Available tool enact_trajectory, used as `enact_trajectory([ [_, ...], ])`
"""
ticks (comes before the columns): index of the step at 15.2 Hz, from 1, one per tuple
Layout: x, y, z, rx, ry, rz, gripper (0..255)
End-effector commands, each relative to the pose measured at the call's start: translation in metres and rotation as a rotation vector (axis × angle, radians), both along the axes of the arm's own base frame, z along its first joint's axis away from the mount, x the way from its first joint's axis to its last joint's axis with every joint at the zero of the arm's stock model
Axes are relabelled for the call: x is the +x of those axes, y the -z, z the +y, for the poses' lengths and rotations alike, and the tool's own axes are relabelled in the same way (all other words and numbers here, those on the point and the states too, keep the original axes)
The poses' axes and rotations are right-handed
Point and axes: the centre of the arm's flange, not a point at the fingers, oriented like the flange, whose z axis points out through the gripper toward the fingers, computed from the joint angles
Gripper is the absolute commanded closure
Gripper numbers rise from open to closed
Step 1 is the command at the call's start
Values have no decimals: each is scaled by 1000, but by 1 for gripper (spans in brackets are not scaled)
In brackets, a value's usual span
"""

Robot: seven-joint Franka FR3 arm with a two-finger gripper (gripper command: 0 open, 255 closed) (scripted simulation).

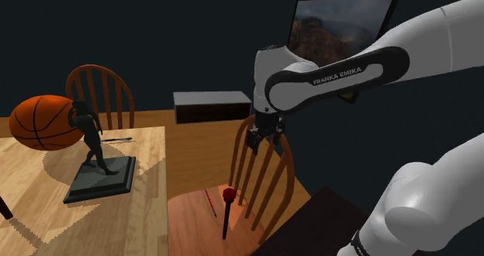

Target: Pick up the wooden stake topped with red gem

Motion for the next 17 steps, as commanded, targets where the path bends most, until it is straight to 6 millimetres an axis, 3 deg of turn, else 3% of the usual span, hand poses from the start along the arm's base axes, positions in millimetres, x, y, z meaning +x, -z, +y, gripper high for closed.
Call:
enact_trajectory([
  [1,11,23,15,-3,-5,11,0],
  [14,65,166,106,-27,-37,88,0],
  [17,66,180,109,-28,-38,90,0],
])
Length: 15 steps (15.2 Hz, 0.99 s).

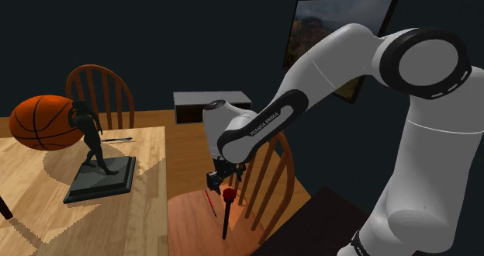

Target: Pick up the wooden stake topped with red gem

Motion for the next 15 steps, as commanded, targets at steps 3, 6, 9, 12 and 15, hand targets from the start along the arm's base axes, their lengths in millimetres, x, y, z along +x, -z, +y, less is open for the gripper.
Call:
enact_trajectory([
  [3,1,25,1,0,0,1,0],
  [6,1,38,1,0,0,1,0],
  [9,0,38,-1,0,0,0,255],
  [12,0,38,-1,0,0,0,255],
  [15,0,38,-1,0,0,0,255],
])
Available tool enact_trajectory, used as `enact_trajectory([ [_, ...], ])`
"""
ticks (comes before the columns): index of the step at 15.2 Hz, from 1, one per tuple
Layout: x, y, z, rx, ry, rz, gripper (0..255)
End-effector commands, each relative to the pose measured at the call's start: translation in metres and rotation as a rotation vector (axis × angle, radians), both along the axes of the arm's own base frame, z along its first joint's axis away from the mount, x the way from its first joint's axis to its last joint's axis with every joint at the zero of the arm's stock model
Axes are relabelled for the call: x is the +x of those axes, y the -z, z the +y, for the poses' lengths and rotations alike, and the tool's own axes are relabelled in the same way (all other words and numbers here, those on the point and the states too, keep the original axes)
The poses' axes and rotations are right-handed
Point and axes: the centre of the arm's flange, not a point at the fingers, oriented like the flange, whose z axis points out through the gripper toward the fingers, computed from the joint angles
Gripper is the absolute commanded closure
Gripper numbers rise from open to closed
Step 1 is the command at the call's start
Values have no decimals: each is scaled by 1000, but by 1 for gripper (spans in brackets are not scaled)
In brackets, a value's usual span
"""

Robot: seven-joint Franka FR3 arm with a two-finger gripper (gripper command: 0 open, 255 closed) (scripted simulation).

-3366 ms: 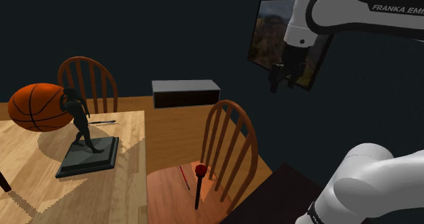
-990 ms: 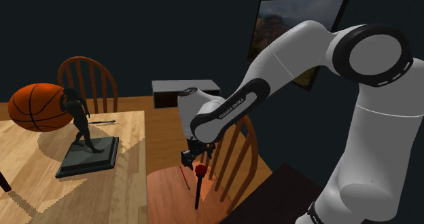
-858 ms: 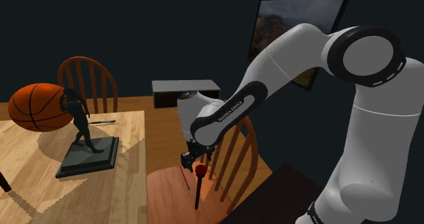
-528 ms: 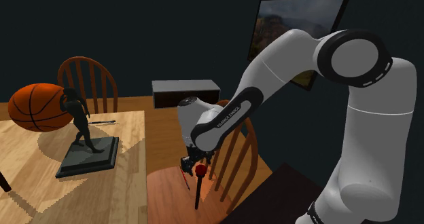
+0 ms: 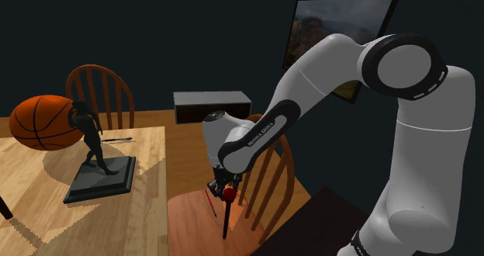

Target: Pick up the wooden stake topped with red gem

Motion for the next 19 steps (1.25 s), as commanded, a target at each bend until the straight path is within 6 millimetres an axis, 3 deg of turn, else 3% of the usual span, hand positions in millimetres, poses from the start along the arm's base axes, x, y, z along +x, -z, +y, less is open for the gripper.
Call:
enact_trajectory([
  [1,0,1,0,0,0,1,255],
  [17,0,-78,1,0,0,1,255],
  [19,0,-79,1,0,0,1,255],
])
